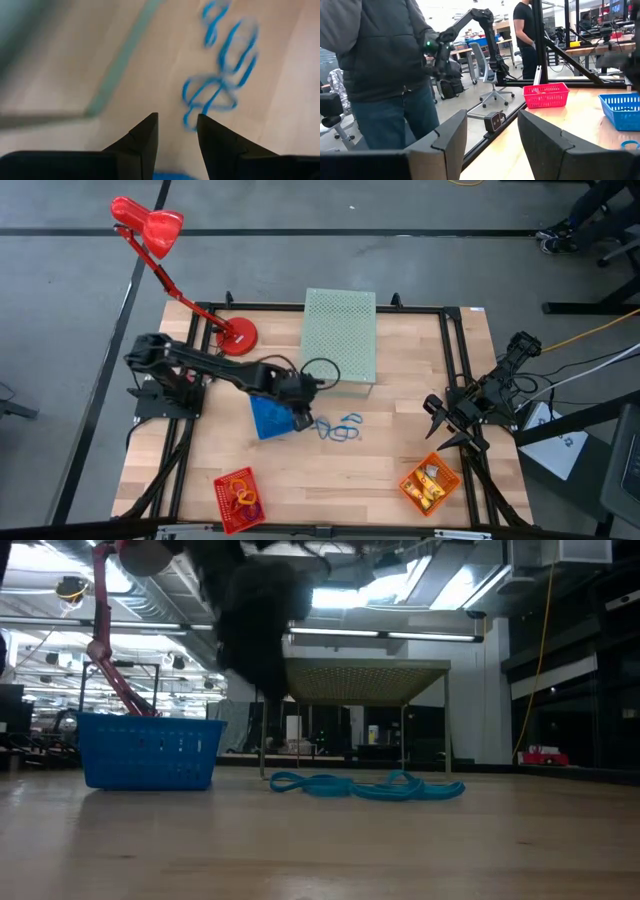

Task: Pick & Place Office Desk Supplies
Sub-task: Put the blue rubber band into the blue basket

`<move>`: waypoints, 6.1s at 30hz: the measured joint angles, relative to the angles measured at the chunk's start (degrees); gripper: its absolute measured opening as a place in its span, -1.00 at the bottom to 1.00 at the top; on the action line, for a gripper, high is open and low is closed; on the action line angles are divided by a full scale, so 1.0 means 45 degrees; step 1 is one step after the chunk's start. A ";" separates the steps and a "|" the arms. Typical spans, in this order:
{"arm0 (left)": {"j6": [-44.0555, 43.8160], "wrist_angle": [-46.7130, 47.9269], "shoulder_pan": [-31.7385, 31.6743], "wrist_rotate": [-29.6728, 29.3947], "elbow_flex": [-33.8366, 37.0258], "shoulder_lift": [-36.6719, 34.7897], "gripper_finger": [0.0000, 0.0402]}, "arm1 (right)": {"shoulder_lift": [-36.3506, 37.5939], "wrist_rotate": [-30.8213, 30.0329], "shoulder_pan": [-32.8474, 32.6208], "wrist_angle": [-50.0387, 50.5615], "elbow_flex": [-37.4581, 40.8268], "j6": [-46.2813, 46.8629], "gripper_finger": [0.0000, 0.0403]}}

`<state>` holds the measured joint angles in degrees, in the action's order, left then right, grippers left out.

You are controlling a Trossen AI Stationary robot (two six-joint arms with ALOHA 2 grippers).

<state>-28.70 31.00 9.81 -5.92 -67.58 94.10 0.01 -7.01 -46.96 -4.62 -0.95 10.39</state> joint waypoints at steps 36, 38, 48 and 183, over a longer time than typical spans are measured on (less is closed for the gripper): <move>0.1424 0.0090 0.2144 -0.1421 -0.1387 0.2874 -0.17 | 0.0000 0.0003 -0.0005 -0.0008 0.0000 0.0000 -0.12; 0.1987 0.0192 0.2146 -0.1403 -0.1749 0.3294 -0.17 | 0.0000 0.0001 -0.0005 0.0033 0.0000 0.0000 -0.12; 0.2752 0.0921 0.2032 -0.0828 -0.2892 0.4928 -0.17 | 0.0000 0.0004 -0.0005 0.0010 0.0000 0.0000 -0.12; 0.7901 0.3022 0.1199 0.2508 -0.5874 0.6190 -0.35 | 0.0000 0.0005 -0.0005 0.0092 0.0000 0.0000 -0.12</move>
<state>6.85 44.60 15.20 5.37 -94.02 121.95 0.01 -6.98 -46.98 -4.21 -0.95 10.39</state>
